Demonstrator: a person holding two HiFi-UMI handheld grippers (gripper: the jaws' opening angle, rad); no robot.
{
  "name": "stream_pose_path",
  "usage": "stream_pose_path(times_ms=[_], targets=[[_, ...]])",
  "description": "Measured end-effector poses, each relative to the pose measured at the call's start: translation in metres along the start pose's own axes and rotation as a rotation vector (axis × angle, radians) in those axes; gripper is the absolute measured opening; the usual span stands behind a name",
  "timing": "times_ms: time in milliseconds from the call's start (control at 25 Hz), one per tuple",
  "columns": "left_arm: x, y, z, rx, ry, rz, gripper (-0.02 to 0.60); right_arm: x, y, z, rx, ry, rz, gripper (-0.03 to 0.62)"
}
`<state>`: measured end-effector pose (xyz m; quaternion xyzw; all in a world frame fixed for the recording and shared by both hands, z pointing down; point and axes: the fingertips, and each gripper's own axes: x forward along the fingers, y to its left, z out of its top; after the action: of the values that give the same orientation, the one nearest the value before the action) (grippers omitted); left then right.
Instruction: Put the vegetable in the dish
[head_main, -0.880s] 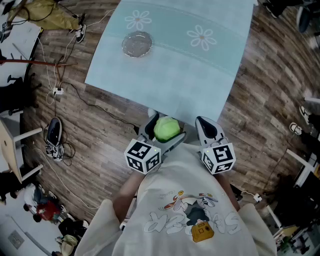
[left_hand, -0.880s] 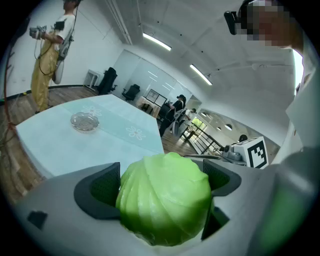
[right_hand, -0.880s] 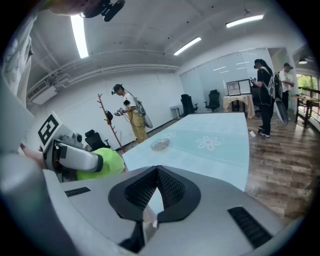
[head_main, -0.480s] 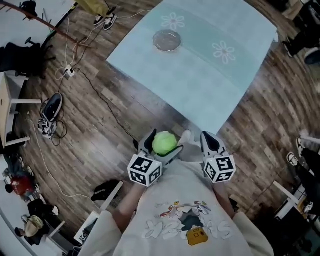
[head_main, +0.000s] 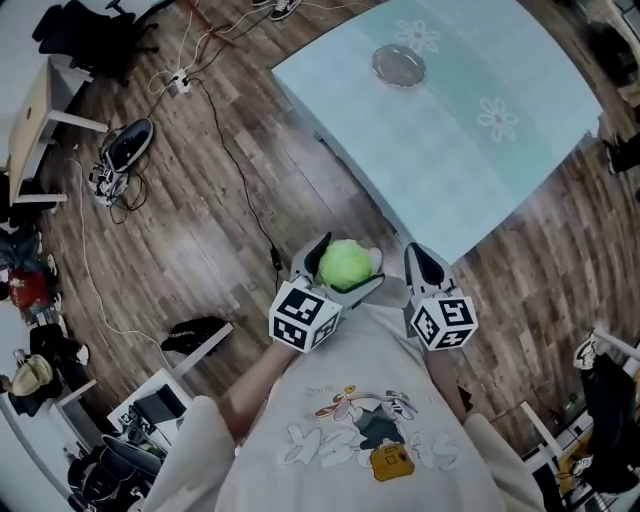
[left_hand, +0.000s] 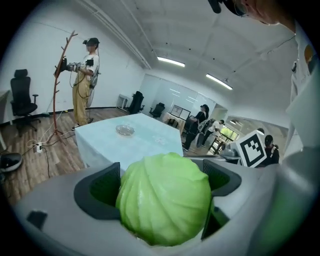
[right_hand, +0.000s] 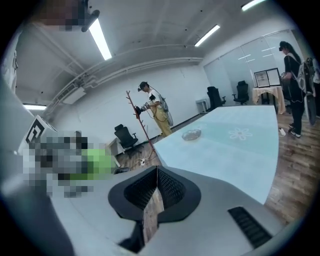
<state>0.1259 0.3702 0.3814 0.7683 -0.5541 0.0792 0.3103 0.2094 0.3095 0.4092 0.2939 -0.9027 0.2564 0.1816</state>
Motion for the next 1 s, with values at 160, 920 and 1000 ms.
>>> stream_pose_path(times_ms=[160,920,1000], targets=[[-0.007,0.002,0.010,-0.047,-0.059,0.064,0.528,0.009,0.004,0.008,-0.018,-0.028,0.081,0.021],[0.024,0.110,0.072,-0.050,-0.084,0.081,0.528,0.111,-0.001,0.049,-0.014,0.037,0.011,0.021],[0.029,0.129,0.086,-0.042,-0.080,0.053,0.528,0.132,0.000,0.060,-0.006,0.043,-0.015,0.021]])
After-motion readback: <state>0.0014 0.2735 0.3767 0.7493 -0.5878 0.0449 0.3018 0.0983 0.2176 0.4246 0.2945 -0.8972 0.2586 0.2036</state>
